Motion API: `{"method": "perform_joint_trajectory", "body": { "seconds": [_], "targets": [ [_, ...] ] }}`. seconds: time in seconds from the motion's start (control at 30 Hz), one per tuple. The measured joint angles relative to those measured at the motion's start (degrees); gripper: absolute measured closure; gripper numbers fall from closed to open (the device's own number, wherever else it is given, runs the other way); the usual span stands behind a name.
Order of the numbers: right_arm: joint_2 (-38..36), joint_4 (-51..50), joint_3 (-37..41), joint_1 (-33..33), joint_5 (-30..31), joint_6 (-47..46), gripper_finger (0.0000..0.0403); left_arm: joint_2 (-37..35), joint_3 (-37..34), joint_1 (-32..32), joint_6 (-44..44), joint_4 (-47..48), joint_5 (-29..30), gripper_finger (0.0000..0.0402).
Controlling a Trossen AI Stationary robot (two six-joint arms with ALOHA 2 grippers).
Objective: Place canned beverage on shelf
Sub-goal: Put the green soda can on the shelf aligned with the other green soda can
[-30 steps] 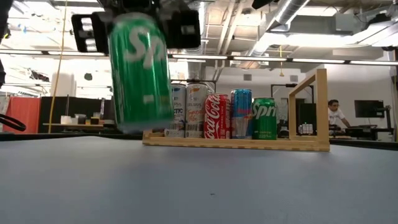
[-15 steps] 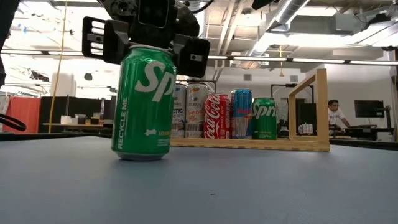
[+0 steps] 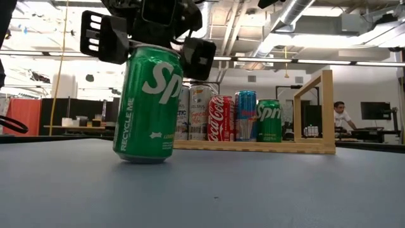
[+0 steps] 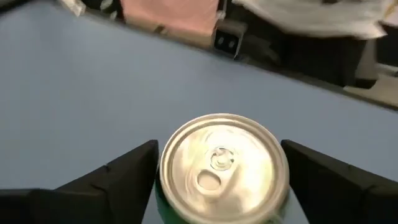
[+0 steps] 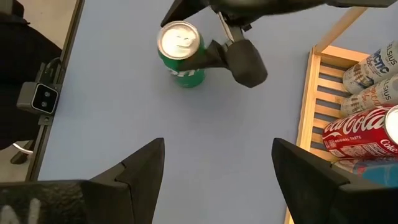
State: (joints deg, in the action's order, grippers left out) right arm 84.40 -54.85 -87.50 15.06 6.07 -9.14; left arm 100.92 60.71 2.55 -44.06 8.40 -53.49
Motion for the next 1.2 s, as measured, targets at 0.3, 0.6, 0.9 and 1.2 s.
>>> {"method": "perform_joint_trajectory", "body": {
  "seconds": [0.3, 0.6, 0.9, 1.2],
  "targets": [
    [0.0, 0.0, 0.0, 0.36, 0.0, -0.99, 0.0121, -3.32, -0.07, -0.18, 0.44, 3.59, 5.57, 0.0032],
    [0.0, 1.91, 0.0, 0.3, 0.0, 0.7, 0.0121, -12.75, -0.07, -0.47, 1.84, 11.81, 7.84, 0.0031],
    [3.68, 13.47, -0.15, -0.54, 0.06, 12.83, 0.0121, -28.68, -0.07, -5.44, 13.13, 25.81, 17.42, 0.0031],
    [13.75, 13.59, -6.44, -1.58, -1.51, 26.57, 0.0121, -43.76, 0.02, -22.64, 31.67, 22.89, 33.38, 0.0031]
  ]
}}
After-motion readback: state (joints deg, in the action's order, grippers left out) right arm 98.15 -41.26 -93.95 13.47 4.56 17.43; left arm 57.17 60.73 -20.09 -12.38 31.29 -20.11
